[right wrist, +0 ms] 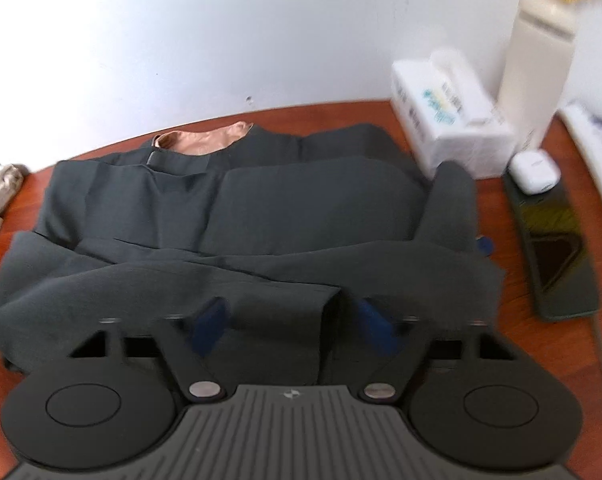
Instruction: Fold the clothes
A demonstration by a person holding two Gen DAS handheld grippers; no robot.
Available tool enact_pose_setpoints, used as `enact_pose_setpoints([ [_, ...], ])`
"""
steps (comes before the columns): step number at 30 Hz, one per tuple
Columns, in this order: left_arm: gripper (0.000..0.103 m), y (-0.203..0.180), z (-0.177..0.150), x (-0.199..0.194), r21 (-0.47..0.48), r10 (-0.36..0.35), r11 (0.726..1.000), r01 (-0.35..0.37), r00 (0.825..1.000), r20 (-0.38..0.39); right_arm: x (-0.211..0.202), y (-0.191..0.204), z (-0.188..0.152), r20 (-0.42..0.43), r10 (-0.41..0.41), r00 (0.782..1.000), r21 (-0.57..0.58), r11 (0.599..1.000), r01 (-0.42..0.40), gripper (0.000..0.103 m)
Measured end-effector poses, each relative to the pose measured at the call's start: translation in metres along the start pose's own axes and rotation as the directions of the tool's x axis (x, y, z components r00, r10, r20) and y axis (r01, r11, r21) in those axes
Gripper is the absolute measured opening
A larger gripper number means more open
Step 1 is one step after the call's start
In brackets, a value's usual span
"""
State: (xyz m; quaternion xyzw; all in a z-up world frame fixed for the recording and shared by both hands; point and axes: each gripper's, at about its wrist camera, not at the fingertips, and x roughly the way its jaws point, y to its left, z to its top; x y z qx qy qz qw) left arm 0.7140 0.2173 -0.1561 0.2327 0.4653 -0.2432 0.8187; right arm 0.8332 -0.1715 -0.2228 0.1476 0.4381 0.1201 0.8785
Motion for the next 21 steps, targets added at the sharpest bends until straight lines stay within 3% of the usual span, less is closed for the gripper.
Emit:
enact_pose_setpoints([
  [2, 0.044, -0.005, -0.003, 0.010, -0.042, 0.052, 0.998, -0.053, 0.999, -0.010, 0.001, -0.005, 0.000, -0.009, 0.054, 0.998, 0.024, 0.998, -0.054, 0.012],
  [4, 0.044, -0.009, -0.006, 0.021, -0.095, 0.120, 0.988, -0.122, 0.992, -0.028, -0.005, -0.002, 0.000, 0.003, 0.057, 0.998, 0.004, 0.998, -0.057, 0.008],
  [8, 0.010, -0.019, -0.011, 0.026, -0.118, 0.192, 0.974, -0.195, 0.981, -0.040, -0.032, 0.007, 0.007, 0.091, 0.056, 0.994, -0.030, 0.998, -0.053, 0.006],
  [11, 0.008, -0.023, -0.015, 0.017, -0.202, 0.242, 0.950, -0.238, 0.970, -0.001, -0.062, 0.008, 0.020, 0.168, 0.043, 0.985, -0.015, 0.999, -0.041, 0.005],
  [14, 0.008, -0.025, -0.022, 0.014, -0.280, 0.275, 0.924, -0.261, 0.961, 0.012, -0.076, -0.002, 0.031, 0.173, 0.020, 0.985, 0.027, 0.999, -0.025, 0.006],
  [19, 0.008, -0.030, -0.035, 0.025, -0.328, 0.285, 0.904, -0.275, 0.958, -0.018, -0.039, -0.029, 0.021, 0.043, -0.083, 0.996, 0.055, 0.995, 0.081, 0.006],
  [21, 0.009, -0.030, -0.038, 0.027, -0.335, 0.284, 0.901, -0.275, 0.959, -0.025, -0.022, -0.033, 0.017, 0.008, -0.118, 0.993, 0.047, 0.992, 0.118, 0.013],
])
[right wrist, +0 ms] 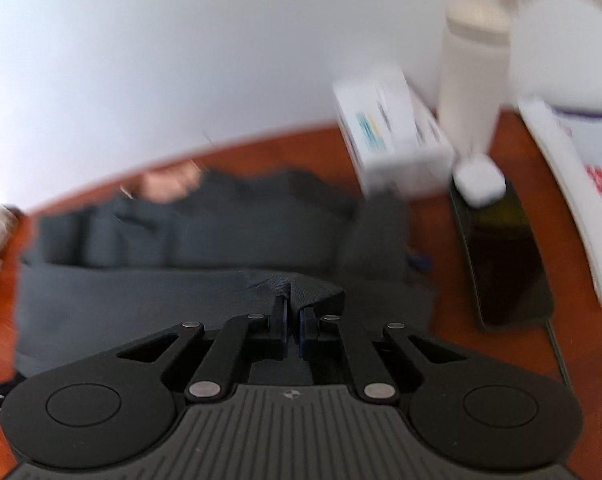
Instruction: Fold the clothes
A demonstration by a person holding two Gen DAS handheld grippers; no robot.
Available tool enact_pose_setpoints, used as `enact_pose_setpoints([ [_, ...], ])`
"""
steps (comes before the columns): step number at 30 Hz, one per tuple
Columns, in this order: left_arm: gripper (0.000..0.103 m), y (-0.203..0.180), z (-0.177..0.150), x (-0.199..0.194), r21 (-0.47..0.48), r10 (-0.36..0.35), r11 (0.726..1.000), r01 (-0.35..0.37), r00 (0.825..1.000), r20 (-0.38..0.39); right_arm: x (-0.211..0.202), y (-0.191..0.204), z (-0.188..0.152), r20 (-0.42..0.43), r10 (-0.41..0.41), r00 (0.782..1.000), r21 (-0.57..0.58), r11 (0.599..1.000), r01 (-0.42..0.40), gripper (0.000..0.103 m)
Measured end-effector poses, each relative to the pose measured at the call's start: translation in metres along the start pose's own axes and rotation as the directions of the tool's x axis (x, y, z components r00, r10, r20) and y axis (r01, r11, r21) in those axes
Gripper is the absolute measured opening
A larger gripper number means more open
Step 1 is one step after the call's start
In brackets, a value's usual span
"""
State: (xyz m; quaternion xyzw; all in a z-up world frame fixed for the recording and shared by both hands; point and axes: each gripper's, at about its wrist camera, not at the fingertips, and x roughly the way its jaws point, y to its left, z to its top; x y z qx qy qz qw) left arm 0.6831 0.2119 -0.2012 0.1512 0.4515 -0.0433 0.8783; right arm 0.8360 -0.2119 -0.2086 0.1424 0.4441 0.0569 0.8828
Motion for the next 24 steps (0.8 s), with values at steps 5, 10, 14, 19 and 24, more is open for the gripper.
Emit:
enact_pose_setpoints([
  [5, 0.013, 0.009, -0.002, -0.019, -0.017, -0.047, 0.999, 0.049, 0.997, 0.059, -0.010, 0.005, -0.001, 0.039, -0.016, 0.999, -0.006, 1.000, 0.016, 0.046],
  [10, 0.014, 0.023, 0.002, -0.059, -0.041, -0.068, 0.996, 0.075, 0.985, 0.158, -0.040, 0.002, -0.006, 0.076, 0.024, 0.997, -0.050, 0.999, -0.020, 0.055],
  [14, 0.014, 0.029, 0.017, -0.063, -0.027, -0.091, 0.995, 0.098, 0.978, 0.188, -0.042, 0.005, -0.020, 0.026, 0.036, 0.999, -0.109, 0.993, -0.033, 0.055],
  [19, 0.014, 0.020, 0.052, -0.046, 0.061, -0.110, 0.993, 0.099, 0.972, 0.208, -0.032, 0.010, -0.038, -0.026, 0.045, 0.999, -0.125, 0.991, -0.048, 0.053],
  [24, 0.014, 0.006, 0.077, -0.020, 0.166, -0.187, 0.973, 0.160, 0.969, 0.162, -0.027, 0.018, -0.046, -0.014, 0.077, 0.997, -0.169, 0.982, -0.078, 0.039],
])
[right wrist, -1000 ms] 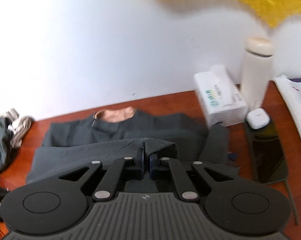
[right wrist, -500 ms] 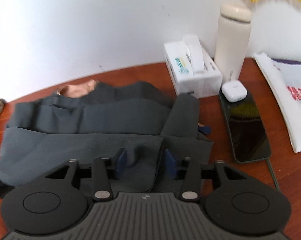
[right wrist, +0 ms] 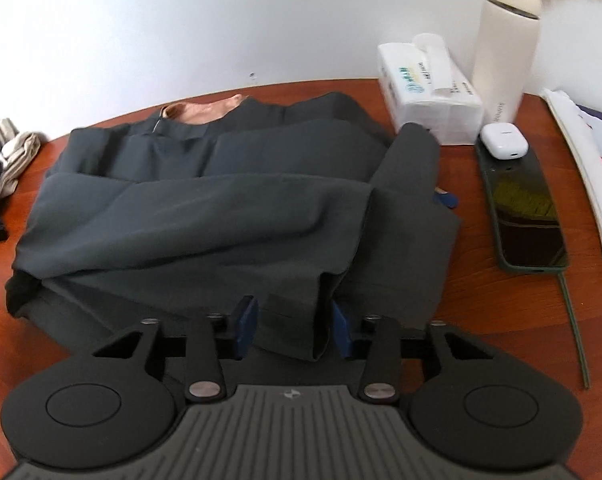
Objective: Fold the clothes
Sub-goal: 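Grasp the blazer hem with the left gripper while the right gripper grasps the hem too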
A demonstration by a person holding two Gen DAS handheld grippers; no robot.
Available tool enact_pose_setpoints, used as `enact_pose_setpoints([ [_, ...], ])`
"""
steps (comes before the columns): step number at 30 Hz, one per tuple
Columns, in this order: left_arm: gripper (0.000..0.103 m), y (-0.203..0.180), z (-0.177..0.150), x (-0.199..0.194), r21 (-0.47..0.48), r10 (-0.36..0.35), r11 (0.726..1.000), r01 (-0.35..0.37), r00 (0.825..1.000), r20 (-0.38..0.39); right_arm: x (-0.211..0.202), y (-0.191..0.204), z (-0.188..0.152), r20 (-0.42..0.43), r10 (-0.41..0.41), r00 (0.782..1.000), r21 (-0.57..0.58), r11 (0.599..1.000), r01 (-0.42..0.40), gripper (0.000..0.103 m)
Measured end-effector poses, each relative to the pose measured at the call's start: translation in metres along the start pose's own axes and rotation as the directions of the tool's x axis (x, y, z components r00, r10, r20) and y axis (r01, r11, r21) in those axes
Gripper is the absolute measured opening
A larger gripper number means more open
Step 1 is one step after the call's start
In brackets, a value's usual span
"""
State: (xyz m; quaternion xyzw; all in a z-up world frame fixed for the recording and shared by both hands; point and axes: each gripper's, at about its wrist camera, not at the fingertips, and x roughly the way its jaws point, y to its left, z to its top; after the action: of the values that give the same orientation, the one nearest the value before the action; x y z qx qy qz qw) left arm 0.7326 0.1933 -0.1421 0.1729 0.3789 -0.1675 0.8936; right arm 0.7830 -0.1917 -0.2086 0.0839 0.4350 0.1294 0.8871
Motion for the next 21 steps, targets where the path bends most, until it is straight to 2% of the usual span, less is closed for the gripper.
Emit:
enact_pose_setpoints([
  [4, 0.014, -0.002, 0.009, 0.029, 0.068, -0.054, 0.996, 0.059, 0.996, -0.073, -0.005, -0.004, 0.006, 0.047, 0.009, 0.999, -0.012, 1.000, -0.008, 0.039],
  [8, 0.014, -0.002, 0.011, 0.044, 0.088, -0.063, 0.993, 0.073, 0.991, -0.119, 0.003, -0.008, 0.010, 0.012, 0.075, 0.997, -0.025, 0.997, -0.075, 0.035],
  [10, 0.014, -0.002, 0.012, 0.051, 0.097, -0.064, 0.992, 0.078, 0.988, -0.140, 0.010, -0.007, 0.010, -0.020, 0.108, 0.994, -0.043, 0.993, -0.109, 0.025],
  [11, 0.014, -0.001, 0.012, 0.054, 0.103, -0.071, 0.991, 0.087, 0.986, -0.151, 0.012, -0.007, 0.010, -0.034, 0.120, 0.992, -0.050, 0.991, -0.121, 0.009],
  [12, 0.014, -0.001, 0.011, 0.056, 0.106, -0.078, 0.990, 0.097, 0.983, -0.163, 0.014, -0.008, 0.010, -0.046, 0.133, 0.990, -0.044, 0.990, -0.135, 0.003],
  [16, 0.014, 0.005, 0.011, 0.064, 0.085, -0.090, 0.991, 0.106, 0.979, -0.183, 0.002, -0.011, 0.010, -0.031, 0.175, 0.984, -0.031, 0.984, -0.176, 0.003],
  [19, 0.014, 0.009, 0.012, 0.066, 0.072, -0.102, 0.990, 0.117, 0.977, -0.185, -0.023, -0.014, 0.014, 0.009, 0.207, 0.978, -0.041, 0.978, -0.207, 0.003],
  [21, 0.014, 0.010, 0.012, 0.065, 0.066, -0.110, 0.990, 0.124, 0.977, -0.185, -0.047, -0.018, 0.019, 0.056, 0.253, 0.966, -0.053, 0.967, -0.250, 0.003],
])
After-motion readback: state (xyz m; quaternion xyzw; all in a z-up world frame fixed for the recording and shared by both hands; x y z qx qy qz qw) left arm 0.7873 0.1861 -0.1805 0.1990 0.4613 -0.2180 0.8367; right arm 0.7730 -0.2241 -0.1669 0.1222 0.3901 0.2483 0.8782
